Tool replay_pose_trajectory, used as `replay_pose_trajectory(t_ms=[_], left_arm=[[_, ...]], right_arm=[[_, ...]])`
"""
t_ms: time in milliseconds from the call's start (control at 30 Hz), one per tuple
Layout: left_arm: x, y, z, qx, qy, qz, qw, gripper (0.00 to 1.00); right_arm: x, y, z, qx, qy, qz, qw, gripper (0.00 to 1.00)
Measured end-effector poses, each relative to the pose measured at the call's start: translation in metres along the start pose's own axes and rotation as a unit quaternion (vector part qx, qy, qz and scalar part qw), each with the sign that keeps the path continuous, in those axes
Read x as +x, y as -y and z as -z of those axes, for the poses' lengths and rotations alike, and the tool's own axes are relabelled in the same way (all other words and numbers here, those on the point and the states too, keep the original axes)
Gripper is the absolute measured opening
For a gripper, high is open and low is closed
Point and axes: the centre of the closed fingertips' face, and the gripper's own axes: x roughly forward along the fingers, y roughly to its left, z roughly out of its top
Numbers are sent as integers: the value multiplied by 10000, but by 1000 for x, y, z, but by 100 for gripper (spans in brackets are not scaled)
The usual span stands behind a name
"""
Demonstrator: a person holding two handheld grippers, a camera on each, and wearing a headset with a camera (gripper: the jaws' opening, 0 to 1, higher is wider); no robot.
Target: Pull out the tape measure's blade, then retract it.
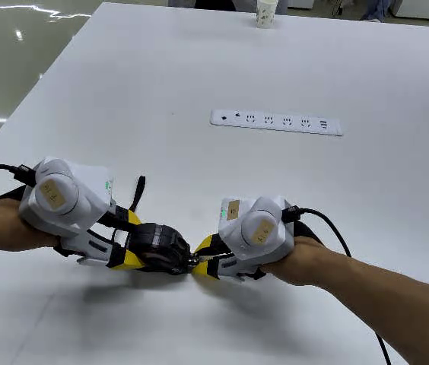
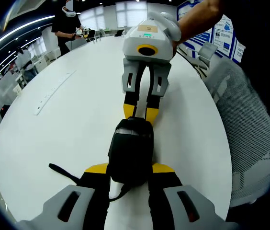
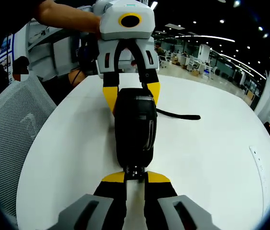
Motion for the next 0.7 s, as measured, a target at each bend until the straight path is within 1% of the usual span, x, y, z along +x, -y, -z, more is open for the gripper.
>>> replay_pose_trajectory(t_ms=[400,700], left_arm=[[1,0,-1,2,-22,12,10000,25],[2,0,-3,4,-42,33,10000,25]], right_arm=[[-2,-1,1,0,23,-31,10000,9],[-10,1,10,20,-15,-54,10000,9]])
